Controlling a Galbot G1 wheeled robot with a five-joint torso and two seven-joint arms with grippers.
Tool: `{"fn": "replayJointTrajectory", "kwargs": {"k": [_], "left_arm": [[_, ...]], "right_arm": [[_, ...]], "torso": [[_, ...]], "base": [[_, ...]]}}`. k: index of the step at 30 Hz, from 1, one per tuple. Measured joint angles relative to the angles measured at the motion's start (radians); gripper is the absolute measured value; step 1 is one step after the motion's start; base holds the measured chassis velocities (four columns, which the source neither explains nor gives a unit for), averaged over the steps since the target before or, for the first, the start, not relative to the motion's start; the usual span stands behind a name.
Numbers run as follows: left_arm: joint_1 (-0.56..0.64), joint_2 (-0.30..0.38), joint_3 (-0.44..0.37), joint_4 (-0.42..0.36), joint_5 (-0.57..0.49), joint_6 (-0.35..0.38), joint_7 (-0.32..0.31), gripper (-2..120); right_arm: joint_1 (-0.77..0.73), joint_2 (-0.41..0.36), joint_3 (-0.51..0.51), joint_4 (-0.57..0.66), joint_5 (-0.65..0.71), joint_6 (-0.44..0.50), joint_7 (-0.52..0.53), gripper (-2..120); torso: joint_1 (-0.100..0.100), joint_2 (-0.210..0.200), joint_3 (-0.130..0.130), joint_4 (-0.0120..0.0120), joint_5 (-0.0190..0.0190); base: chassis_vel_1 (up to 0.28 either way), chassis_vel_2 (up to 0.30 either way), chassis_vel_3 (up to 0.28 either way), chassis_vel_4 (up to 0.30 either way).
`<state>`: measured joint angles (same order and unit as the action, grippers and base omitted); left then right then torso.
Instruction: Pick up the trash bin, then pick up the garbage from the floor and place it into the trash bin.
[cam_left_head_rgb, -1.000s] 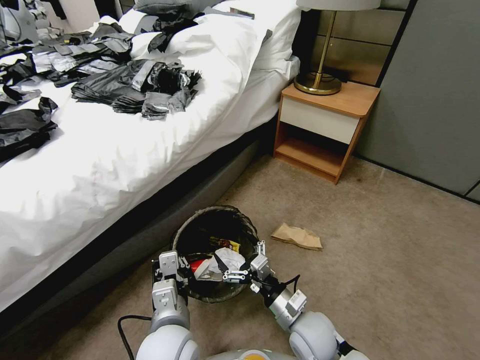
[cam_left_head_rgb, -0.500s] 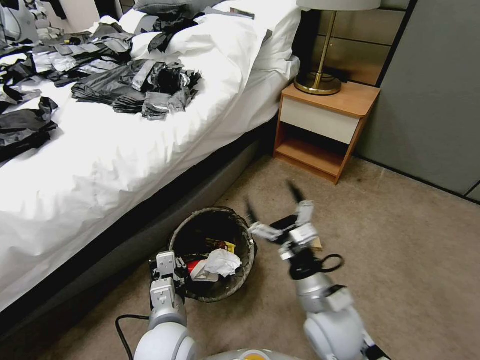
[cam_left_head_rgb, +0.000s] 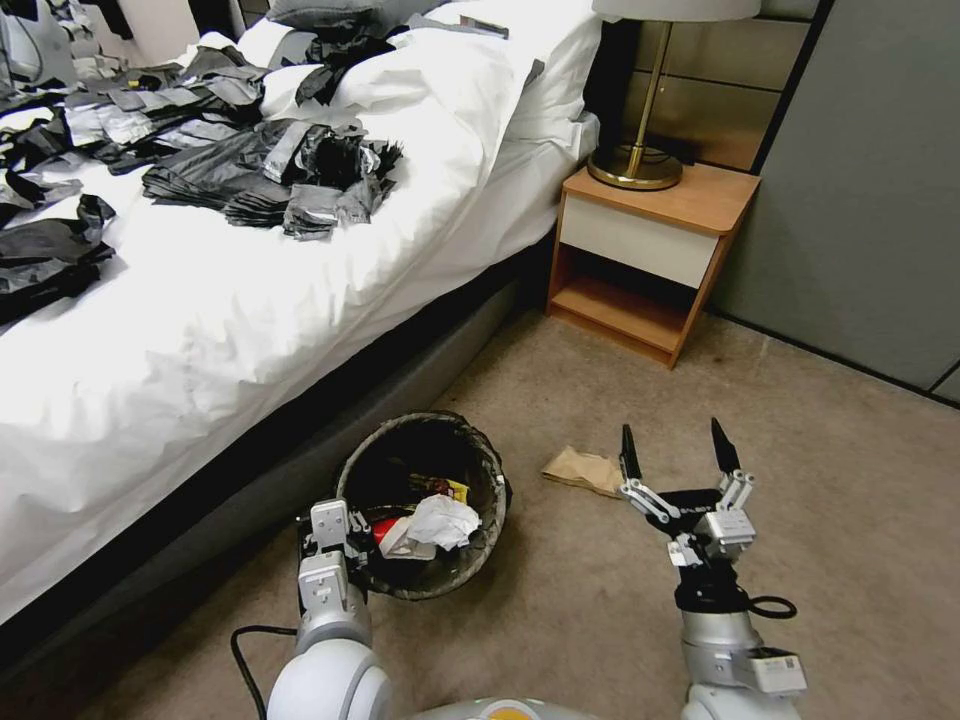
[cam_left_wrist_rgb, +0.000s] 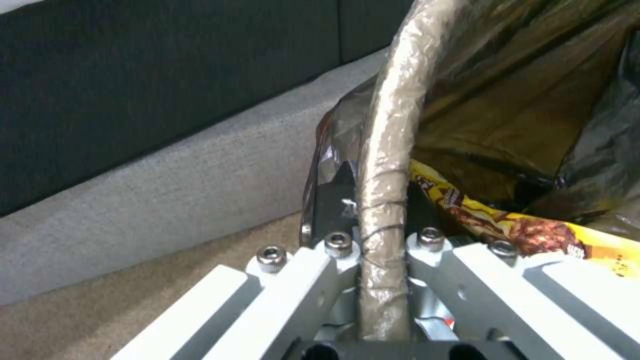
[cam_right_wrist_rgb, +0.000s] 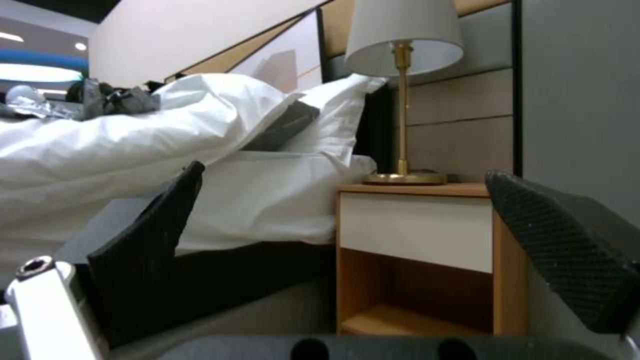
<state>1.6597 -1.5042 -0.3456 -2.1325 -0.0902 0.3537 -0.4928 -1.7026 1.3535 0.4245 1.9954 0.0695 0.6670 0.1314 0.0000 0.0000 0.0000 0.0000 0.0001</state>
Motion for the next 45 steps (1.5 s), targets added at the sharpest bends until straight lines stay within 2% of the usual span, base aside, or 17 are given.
{"fn": "replayJointTrajectory", "kwargs": {"k": [22,29,38,42,45], "left_arm": [[0.009,-0.003,0.002,-0.013,0.003,0.0,-0.002,0],[0.011,-0.003,0.003,-0.014,0.005,0.0,-0.002,0],[0.012,-0.006,0.005,-0.014,0.006,0.0,-0.002,0],[0.014,-0.004,0.006,-0.015,0.006,0.0,-0.002,0],[0.019,-0.002,0.009,-0.015,0.009,0.0,-0.003,0]], "right_arm": [[0.006,0.008,0.007,-0.012,0.012,-0.006,-0.018,100],[0.015,0.009,0.014,-0.013,0.011,0.014,-0.036,100],[0.047,0.006,0.032,-0.031,-0.01,0.043,-0.05,100],[0.09,-0.015,0.053,-0.045,-0.02,0.022,-0.049,100],[0.132,-0.048,0.078,-0.067,-0.019,-0.035,-0.084,100]], "torso": [[0.0,0.0,0.0,-0.0001,0.0001],[0.0,0.0,0.0,0.0002,-0.0002],[0.0,0.0,0.0,-0.0001,0.0],[0.0,0.0,0.0,0.0,0.0],[0.0,0.0,0.0,0.0,0.0]], "base": [[-0.031,0.027,0.028,-0.031],[-0.166,0.158,0.164,-0.15],[-0.019,0.034,0.022,-0.02],[0.0,0.0,0.0,0.0],[0.0,0.0,0.0,0.0]]}}
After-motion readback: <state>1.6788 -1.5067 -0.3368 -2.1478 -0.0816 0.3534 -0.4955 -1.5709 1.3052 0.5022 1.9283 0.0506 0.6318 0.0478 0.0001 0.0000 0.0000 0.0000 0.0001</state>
